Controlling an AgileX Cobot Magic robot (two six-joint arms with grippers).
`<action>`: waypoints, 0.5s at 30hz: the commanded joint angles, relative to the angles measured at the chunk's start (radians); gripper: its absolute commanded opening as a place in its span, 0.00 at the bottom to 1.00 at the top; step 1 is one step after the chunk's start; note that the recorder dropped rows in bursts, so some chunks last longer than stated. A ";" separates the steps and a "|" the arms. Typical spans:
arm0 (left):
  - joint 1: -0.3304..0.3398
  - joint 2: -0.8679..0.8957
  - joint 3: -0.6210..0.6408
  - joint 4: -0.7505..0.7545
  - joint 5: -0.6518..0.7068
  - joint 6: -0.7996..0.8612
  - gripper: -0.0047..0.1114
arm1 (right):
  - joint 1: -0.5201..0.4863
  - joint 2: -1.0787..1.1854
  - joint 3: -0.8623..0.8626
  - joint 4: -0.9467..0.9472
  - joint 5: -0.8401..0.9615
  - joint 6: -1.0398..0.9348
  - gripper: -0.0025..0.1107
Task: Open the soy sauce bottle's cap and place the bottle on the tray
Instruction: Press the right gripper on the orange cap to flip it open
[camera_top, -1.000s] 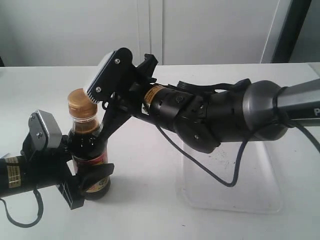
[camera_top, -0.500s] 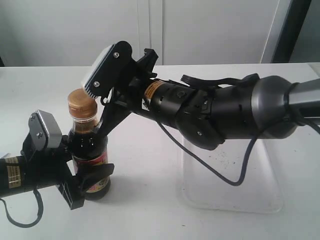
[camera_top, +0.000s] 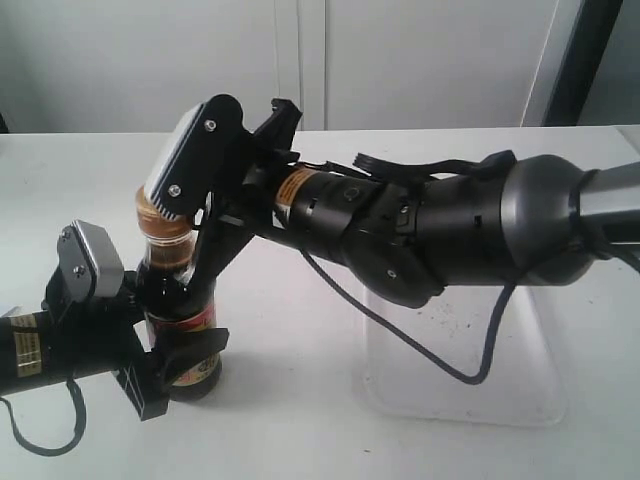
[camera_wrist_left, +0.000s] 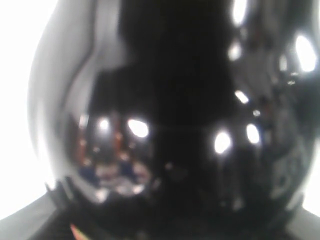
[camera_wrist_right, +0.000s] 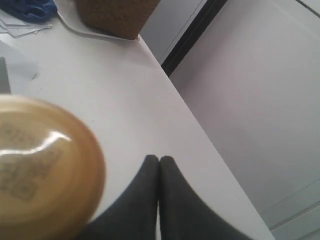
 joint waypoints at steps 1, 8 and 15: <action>-0.006 0.002 0.002 0.020 0.006 -0.009 0.04 | 0.003 -0.017 0.001 0.003 0.012 -0.029 0.02; -0.006 0.002 0.002 0.017 0.006 -0.009 0.04 | 0.006 -0.126 0.052 -0.012 0.073 0.007 0.02; -0.006 0.002 0.002 0.017 0.006 -0.009 0.04 | 0.033 -0.143 0.091 -0.027 0.068 -0.035 0.02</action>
